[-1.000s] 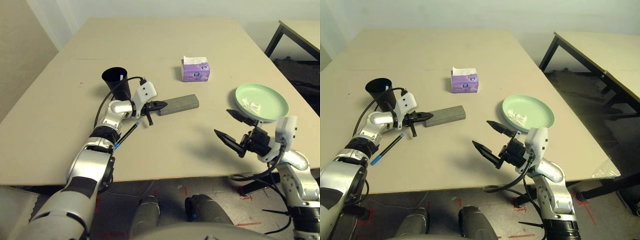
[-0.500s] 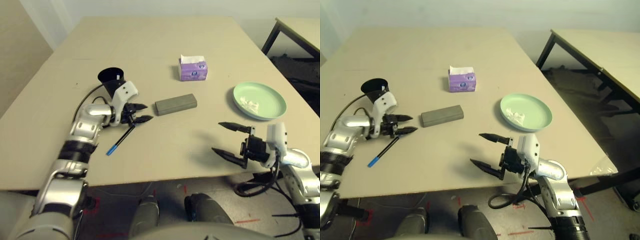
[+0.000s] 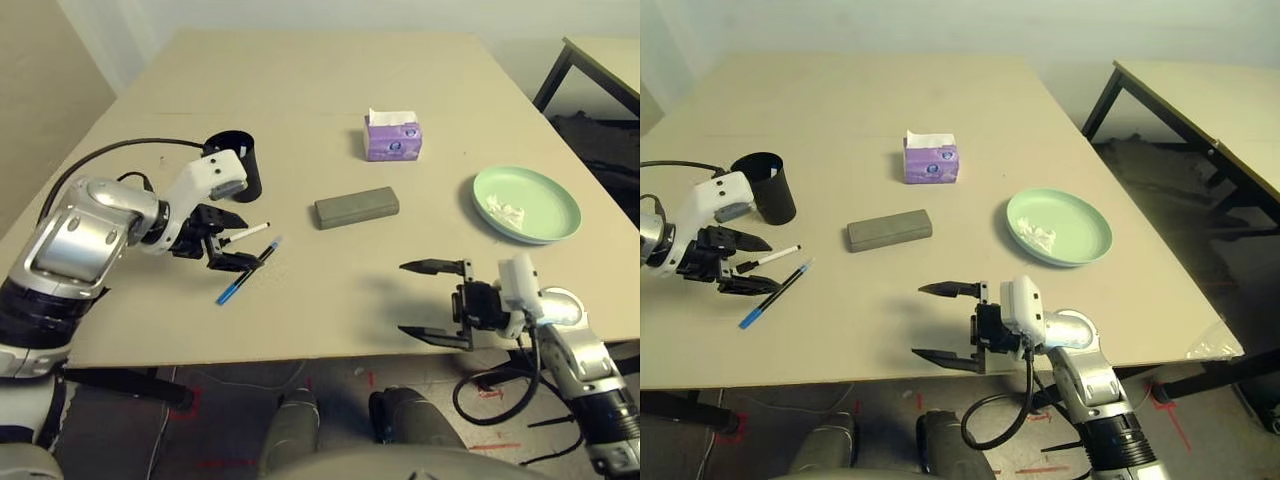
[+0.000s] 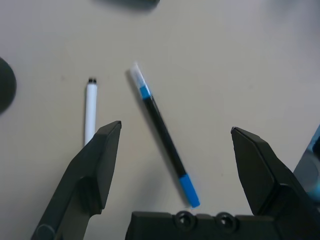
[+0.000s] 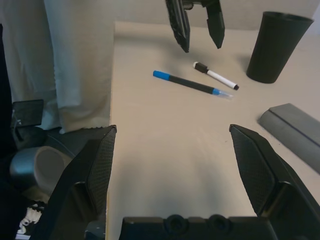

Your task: Organize and tidy the items on the table.

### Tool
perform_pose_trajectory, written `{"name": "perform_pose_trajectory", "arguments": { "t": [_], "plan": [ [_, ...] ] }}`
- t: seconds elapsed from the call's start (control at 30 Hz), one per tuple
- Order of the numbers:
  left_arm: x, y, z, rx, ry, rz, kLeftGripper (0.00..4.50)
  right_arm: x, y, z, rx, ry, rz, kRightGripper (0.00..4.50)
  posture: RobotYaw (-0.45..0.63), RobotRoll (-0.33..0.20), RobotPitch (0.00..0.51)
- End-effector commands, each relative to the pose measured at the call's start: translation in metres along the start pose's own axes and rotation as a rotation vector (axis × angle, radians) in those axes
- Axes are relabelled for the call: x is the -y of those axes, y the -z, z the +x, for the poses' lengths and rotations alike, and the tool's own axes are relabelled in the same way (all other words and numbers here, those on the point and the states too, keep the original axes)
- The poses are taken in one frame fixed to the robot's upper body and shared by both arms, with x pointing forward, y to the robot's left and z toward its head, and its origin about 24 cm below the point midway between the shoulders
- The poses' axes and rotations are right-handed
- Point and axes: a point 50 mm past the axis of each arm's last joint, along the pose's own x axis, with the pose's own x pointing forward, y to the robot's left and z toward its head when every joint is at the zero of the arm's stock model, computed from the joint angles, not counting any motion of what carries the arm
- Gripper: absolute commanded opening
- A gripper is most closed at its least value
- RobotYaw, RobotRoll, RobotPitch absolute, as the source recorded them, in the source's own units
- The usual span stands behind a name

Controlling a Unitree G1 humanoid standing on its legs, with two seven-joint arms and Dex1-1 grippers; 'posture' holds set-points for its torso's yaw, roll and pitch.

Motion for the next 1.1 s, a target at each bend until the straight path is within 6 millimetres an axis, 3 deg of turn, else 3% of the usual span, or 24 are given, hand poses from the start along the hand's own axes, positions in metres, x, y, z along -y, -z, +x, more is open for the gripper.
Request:
{"name": "perform_pose_trajectory", "arguments": {
  "t": [0.03, 0.27, 0.57, 0.7, 1.0, 1.03, 1.1],
  "plan": [
    [0.000, 0.006, 0.003, -0.107, 0.025, -0.034, 4.45, -0.002, 0.001, 0.002, -0.011, -0.022, -0.007, 4.50, -0.08, 0.000, 0.109],
    [-0.002, 0.013, 0.024, -0.174, 0.020, -0.121, 4.45, -0.003, 0.001, 0.003, -0.017, -0.010, -0.013, 4.50, -0.09, 0.000, 0.110],
    [0.000, 0.011, 0.052, -0.117, 0.011, -0.197, 4.45, -0.007, 0.002, 0.006, -0.021, -0.022, -0.006, 4.50, -0.09, 0.000, 0.110],
    [-0.001, 0.015, 0.059, -0.120, -0.007, -0.204, 3.54, -0.005, 0.001, 0.005, -0.023, -0.021, -0.010, 4.50, -0.09, 0.000, 0.111],
    [-0.002, 0.023, 0.061, -0.126, -0.015, -0.217, 0.32, -0.005, 0.000, 0.005, -0.025, -0.015, -0.009, 4.50, -0.09, 0.000, 0.111],
    [-0.002, 0.024, 0.061, -0.125, -0.016, -0.216, 0.10, -0.005, 0.000, 0.005, -0.026, -0.016, -0.008, 4.50, -0.09, 0.000, 0.111],
    [-0.003, 0.024, 0.061, -0.124, -0.017, -0.213, 0.10, -0.005, 0.000, 0.005, -0.026, -0.015, -0.007, 4.50, -0.09, 0.000, 0.111]
  ]
}}
